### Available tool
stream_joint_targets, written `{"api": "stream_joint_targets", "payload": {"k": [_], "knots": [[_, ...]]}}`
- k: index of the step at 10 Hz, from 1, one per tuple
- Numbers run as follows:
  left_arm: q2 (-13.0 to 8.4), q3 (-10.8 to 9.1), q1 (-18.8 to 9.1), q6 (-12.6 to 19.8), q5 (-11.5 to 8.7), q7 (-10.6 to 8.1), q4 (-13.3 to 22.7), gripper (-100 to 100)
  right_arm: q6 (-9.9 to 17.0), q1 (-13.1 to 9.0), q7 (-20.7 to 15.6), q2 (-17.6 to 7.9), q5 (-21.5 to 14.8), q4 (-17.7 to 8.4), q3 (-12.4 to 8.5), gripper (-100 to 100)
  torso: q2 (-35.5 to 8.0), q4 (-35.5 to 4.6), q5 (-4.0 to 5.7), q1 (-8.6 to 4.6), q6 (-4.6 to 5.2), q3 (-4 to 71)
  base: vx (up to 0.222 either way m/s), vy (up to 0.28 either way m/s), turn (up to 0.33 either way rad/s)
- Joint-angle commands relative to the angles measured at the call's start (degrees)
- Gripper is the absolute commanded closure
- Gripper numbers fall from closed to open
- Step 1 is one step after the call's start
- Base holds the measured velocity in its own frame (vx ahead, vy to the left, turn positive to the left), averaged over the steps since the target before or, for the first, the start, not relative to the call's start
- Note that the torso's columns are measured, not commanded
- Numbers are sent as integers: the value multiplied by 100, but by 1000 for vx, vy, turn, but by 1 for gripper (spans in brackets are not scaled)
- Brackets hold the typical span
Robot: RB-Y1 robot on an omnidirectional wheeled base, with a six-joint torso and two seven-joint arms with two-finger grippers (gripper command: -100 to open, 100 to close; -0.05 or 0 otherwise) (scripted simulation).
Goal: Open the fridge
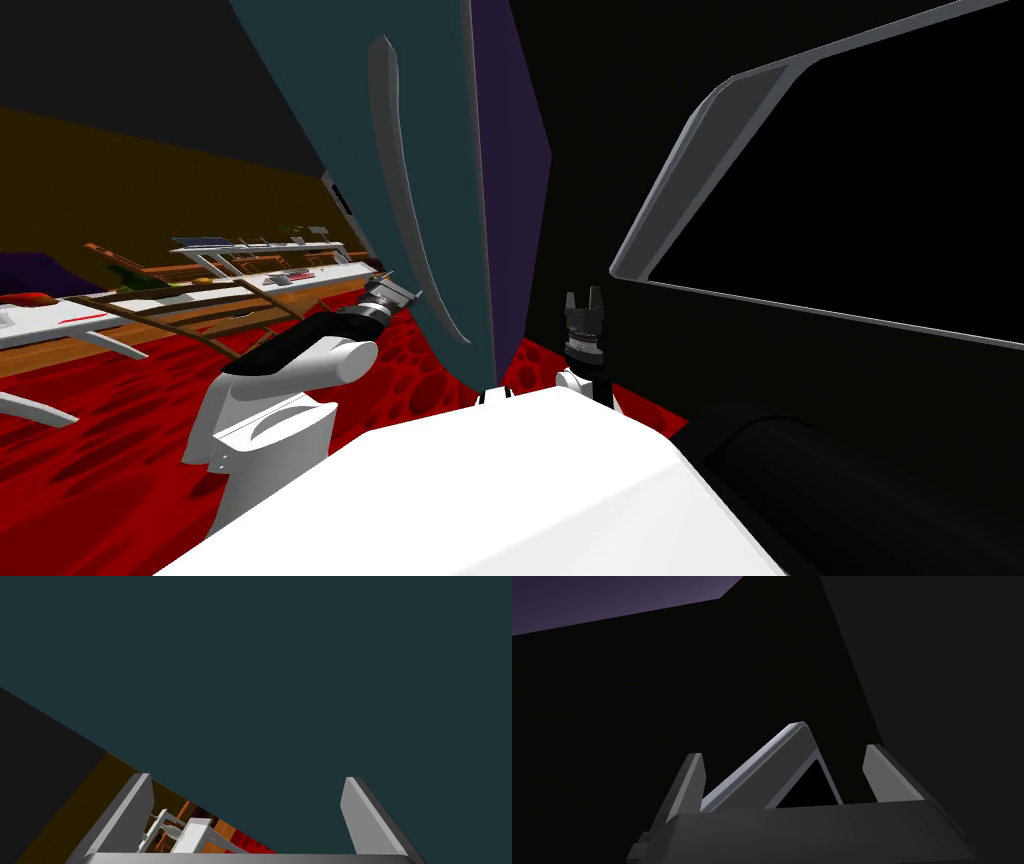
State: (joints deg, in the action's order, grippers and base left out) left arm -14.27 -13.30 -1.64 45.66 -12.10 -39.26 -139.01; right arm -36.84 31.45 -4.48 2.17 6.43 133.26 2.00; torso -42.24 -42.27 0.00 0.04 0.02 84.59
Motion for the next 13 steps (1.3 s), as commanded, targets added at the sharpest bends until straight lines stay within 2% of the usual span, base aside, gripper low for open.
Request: {"api": "stream_joint_targets", "payload": {"k": [1,3,4,6,7,10,13], "knots": [[33,-9,-134,304,-87,-217,-2,-100,0,1,0,0,0,0,0,0,-1,0,-2,2,-4,0,-16,-86,107],[89,-10,-351,680,-232,-569,-7,-100,0,0,0,0,0,0,0,0,-8,-2,0,-4,-4,-5,-37,-123,253],[89,-10,-351,744,-232,-569,-7,-100,0,0,0,0,0,0,0,0,-13,-3,5,-21,-3,-8,-28,-134,84],[124,-5,-549,1091,-371,-895,-40,-100,0,0,0,0,0,0,0,0,0,0,1,-7,-3,0,-29,-137,220],[124,-5,-549,1138,-371,-895,-40,-100,0,0,0,0,0,0,0,0,-1,0,0,-4,-3,0,-26,-85,91],[125,4,-799,1635,-550,-1313,-184,-100,0,0,0,0,0,0,-1,0,-52,-12,19,-63,14,-37,-48,-94,194],[80,7,-980,2001,-679,-1619,-478,-100,0,0,0,-1,0,0,-1,0,-124,-45,49,-129,43,-85,-44,-96,168]]}}
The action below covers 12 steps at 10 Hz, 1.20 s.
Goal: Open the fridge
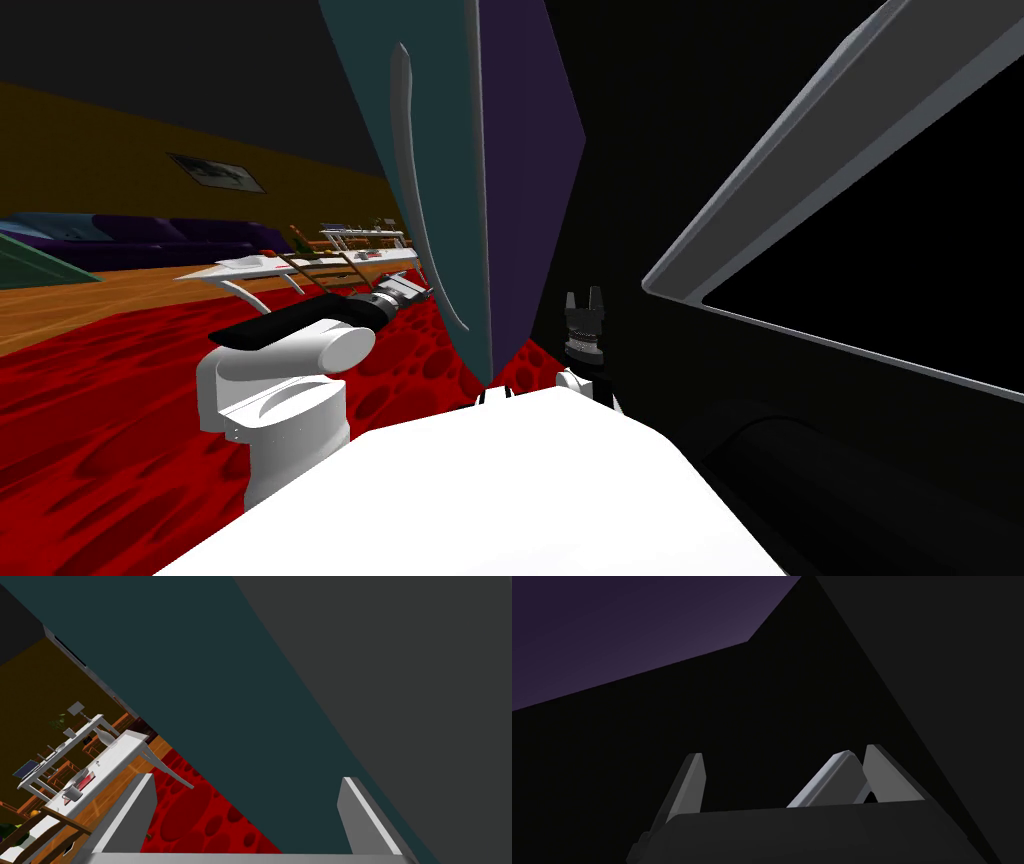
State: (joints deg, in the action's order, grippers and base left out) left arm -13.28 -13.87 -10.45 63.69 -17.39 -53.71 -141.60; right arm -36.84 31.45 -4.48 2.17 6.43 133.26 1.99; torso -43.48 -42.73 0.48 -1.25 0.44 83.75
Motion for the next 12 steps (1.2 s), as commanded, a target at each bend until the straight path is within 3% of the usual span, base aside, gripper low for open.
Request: {"api": "stream_joint_targets", "payload": {"k": [1,7,8,11,12], "knots": [[-34,64,-141,285,-180,-246,-351,-100,0,0,0,0,0,0,0,0,-22,-10,7,-19,1,-15,-26,-95,127],[-59,63,-205,415,-223,-352,-705,-100,0,-1,0,0,0,0,0,0,-101,-65,48,-90,16,-62,-5,-15,30],[-96,-77,-56,396,-192,-301,-564,-100,0,0,0,0,0,0,0,0,-106,-69,50,-94,16,-65,28,21,48],[56,-126,-50,108,-173,-272,-217,-100,1,-1,0,-1,0,0,0,0,57,7,-22,74,-22,43,43,77,10],[25,-137,-40,175,-167,-272,-245,-100,1,-1,0,-1,0,0,0,0,99,30,-37,100,-34,70,2,23,-6]]}}
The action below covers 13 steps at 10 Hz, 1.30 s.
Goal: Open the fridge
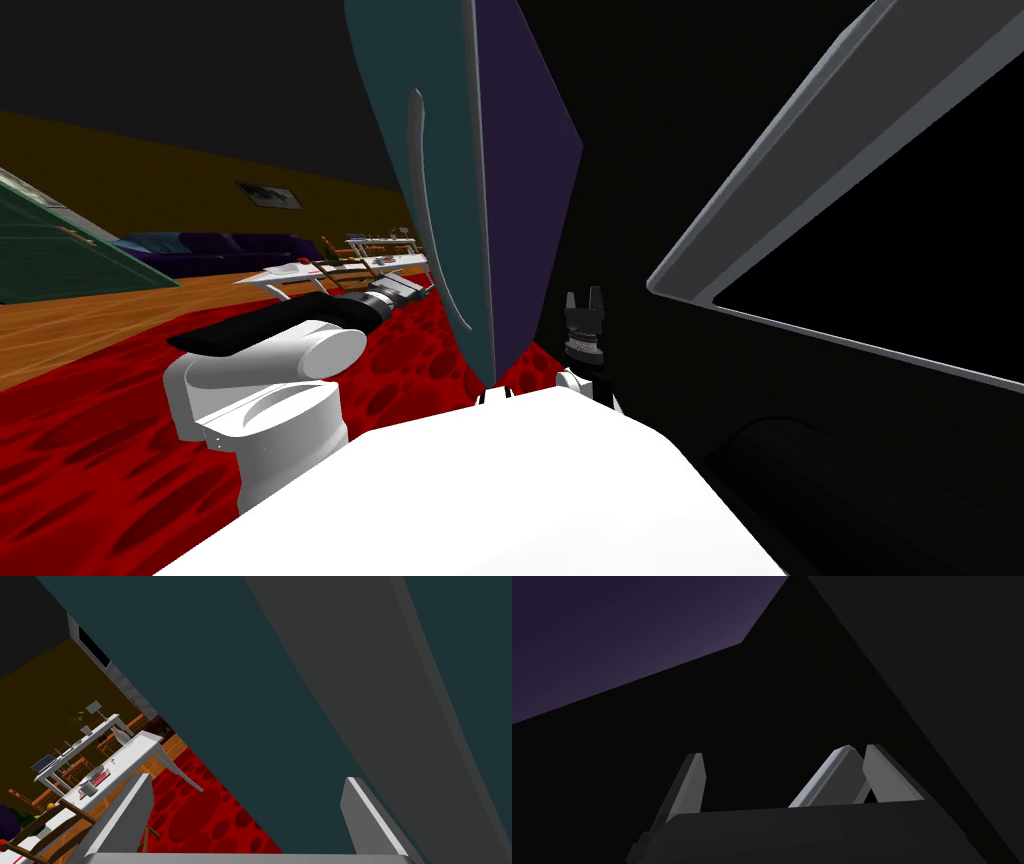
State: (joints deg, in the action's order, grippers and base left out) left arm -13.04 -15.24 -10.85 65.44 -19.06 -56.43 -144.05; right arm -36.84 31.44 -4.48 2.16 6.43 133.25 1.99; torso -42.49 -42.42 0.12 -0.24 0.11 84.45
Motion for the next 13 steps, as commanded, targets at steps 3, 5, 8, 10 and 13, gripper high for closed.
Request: {"api": "stream_joint_targets", "payload": {"k": [3,5,8,10,13], "knots": [[-73,41,-19,129,30,-14,-179,100,0,0,0,1,0,0,1,0,20,14,-4,-3,-9,12,-31,-67,-6],[-81,58,-34,111,43,20,79,-100,0,1,0,0,0,0,0,0,29,17,-19,45,-11,17,-5,-11,-5],[-296,43,-307,286,-53,-100,244,-100,0,0,0,0,0,0,0,0,17,13,-10,18,-8,10,-15,-15,-18],[-391,14,-417,454,-116,-233,288,-100,0,0,0,0,0,0,0,0,45,39,14,-61,43,24,-22,-23,-24],[-483,-27,-518,666,-187,-404,-44,-100,0,1,0,0,0,0,0,0,21,6,36,-88,51,14,-12,-16,1]]}}
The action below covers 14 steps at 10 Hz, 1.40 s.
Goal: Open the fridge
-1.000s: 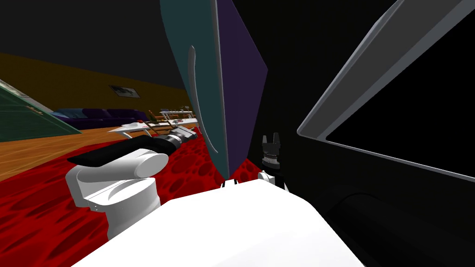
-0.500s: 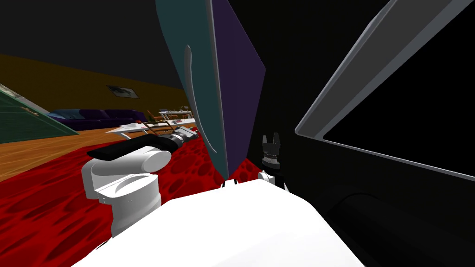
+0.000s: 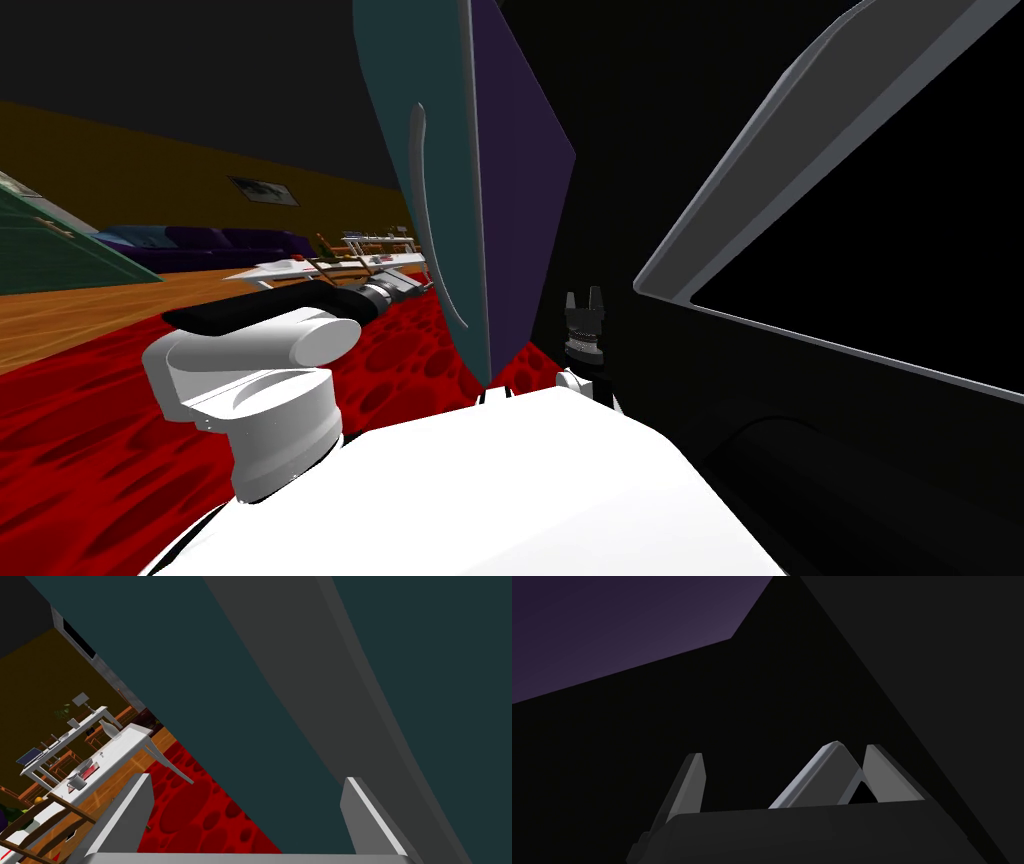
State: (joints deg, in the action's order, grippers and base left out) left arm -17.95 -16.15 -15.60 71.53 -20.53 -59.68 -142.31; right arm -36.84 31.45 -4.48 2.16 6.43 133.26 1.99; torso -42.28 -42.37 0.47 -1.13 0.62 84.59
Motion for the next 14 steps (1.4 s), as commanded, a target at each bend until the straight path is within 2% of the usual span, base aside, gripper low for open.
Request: {"api": "stream_joint_targets", "payload": {"k": [1,4,5,6,7,8,11,12,14], "knots": [[-7,57,-60,96,-53,-111,-353,-100,0,0,0,0,0,0,0,0,-15,-13,8,-9,5,-9,0,0,0],[-35,43,-89,167,-76,-170,-753,-100,0,-1,0,1,0,0,1,0,-24,-20,7,-3,-12,-12,1,-12,-38],[-60,-1,-85,207,-101,-163,-667,-100,0,-1,0,1,0,0,1,0,-7,-1,-22,54,-44,-5,0,-16,-13],[-130,-44,-190,367,-117,-256,-744,-100,0,-1,0,1,0,0,1,0,4,8,-46,111,-59,1,113,-4,-23],[-101,-31,-134,267,-122,-203,-713,-100,0,1,0,0,0,0,0,0,38,18,-55,136,-62,20,72,-2,-5],[-106,-36,-141,289,-125,-215,-718,100,0,1,0,0,0,0,0,0,18,17,-55,133,-63,12,8,-3,-1],[-85,107,-224,279,-329,-196,-720,100,0,-1,0,-2,0,-1,-2,0,-2,-6,-58,181,-72,4,-51,232,-54],[-85,107,-224,279,-329,-196,-720,100,1,-1,0,-3,0,-1,-3,0,24,-9,-52,176,-68,28,-50,250,-31],[-68,241,-311,268,-528,-179,-719,100,0,-1,0,-3,0,0,-2,0,54,0,-40,138,-60,50,-93,305,-62]]}}
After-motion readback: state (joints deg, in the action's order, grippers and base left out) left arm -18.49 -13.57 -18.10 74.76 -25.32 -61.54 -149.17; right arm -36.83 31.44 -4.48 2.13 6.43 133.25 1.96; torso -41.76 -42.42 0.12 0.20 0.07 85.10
